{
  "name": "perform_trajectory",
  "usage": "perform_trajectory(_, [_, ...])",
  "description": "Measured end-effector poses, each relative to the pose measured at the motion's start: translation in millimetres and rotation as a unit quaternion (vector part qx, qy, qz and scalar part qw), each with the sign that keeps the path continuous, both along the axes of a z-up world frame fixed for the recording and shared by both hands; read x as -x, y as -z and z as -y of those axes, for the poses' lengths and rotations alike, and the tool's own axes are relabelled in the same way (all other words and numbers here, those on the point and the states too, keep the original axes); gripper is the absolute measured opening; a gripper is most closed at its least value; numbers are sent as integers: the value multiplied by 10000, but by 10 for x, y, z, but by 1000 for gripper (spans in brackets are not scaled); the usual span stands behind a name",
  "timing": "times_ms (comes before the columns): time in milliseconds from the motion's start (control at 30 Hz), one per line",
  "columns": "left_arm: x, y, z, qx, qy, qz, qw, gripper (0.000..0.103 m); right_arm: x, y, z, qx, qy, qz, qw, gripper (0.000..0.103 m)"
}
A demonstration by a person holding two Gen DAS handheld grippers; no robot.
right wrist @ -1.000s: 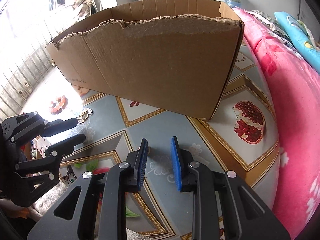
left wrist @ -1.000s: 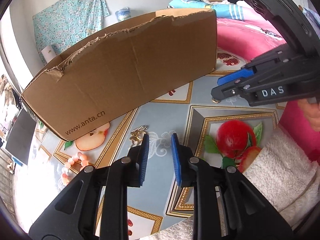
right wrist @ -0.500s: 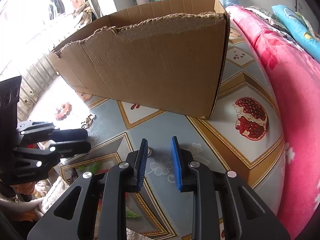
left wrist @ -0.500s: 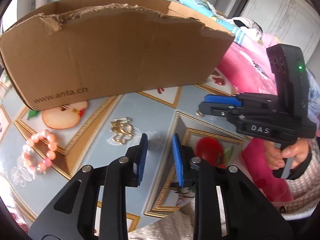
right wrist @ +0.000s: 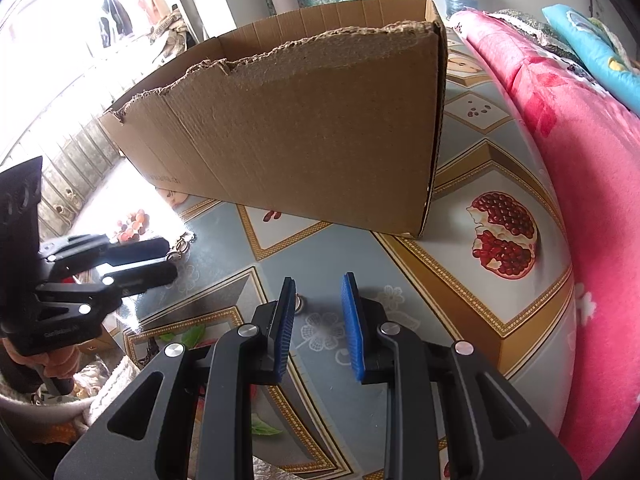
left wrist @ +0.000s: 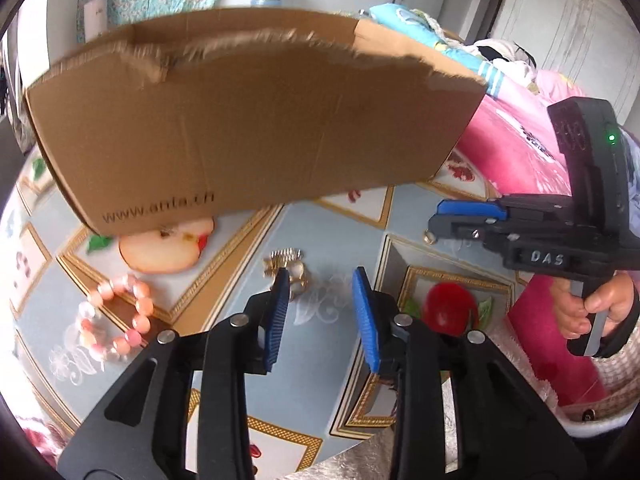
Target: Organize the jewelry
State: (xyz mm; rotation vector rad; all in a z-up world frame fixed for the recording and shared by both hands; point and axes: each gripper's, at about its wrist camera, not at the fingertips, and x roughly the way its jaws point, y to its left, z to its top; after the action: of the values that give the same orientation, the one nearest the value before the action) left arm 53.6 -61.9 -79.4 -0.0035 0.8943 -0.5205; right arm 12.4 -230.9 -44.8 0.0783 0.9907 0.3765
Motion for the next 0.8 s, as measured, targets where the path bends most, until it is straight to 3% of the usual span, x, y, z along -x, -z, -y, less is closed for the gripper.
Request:
perform_trajectory(400, [56,-29,-204,-295,156,-174,9993,32,1,13,7,-42,7,8,10000,24])
perform_trajectory(600, [-2,-91,-72,173,385,10,9991,32,-6,6,7,-51,7,2,10000,25])
perform_trajectory(700, [-86,7,-22,222,425,-258,9985,31,-7,6,8,-52,4,-12,10000,25])
perform_trajectory(800, [-66,-9,-82,209,408,-277,9986,31,-6,11,19,-114,11,-9,9999,25])
